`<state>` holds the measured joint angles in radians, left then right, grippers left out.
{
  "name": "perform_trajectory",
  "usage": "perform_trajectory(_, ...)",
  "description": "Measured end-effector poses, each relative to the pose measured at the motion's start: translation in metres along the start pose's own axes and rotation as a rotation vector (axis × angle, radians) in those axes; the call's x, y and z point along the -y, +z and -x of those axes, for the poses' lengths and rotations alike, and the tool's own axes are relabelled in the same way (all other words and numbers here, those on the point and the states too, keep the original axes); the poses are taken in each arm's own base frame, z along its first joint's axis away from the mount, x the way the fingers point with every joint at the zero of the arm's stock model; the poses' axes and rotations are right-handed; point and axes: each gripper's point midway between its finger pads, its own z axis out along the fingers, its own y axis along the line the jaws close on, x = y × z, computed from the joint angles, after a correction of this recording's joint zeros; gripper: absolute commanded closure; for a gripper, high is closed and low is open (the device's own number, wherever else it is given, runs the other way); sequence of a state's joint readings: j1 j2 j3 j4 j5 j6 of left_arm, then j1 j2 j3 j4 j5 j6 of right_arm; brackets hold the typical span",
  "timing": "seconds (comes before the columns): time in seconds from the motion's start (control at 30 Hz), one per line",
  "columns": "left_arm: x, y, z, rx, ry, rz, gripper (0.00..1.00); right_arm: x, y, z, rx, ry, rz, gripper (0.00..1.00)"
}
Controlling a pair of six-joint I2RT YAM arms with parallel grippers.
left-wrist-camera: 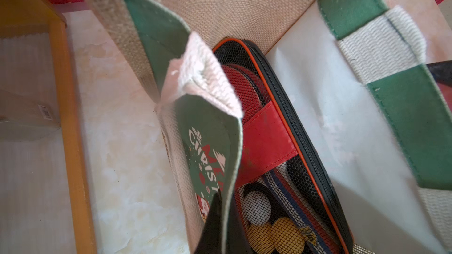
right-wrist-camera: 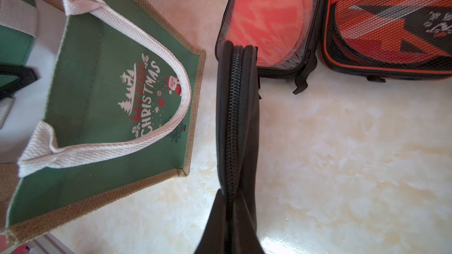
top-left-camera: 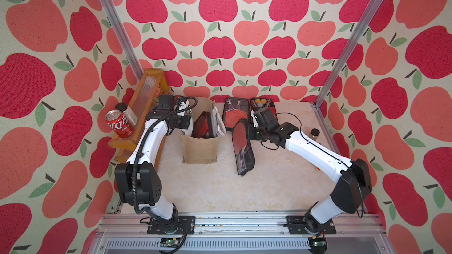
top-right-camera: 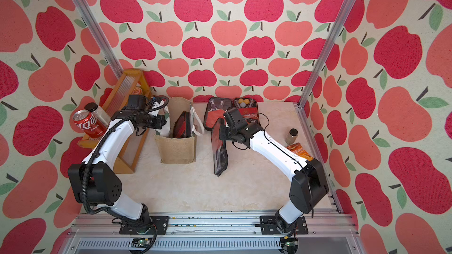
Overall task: Remove the ping pong set from the canvas bag
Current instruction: Place the ping pong set at the center of the board.
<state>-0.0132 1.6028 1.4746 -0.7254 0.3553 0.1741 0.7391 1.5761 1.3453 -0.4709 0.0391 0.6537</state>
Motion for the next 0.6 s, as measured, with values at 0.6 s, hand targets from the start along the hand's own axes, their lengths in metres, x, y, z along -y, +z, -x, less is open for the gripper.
perform_trajectory(0.6, 0.005, 0.002, 0.0, -0.004, 0.009, -0.008, 1.0, 0.011, 0.039, -0.063, -0.089, 0.221, 0.104, 1.0)
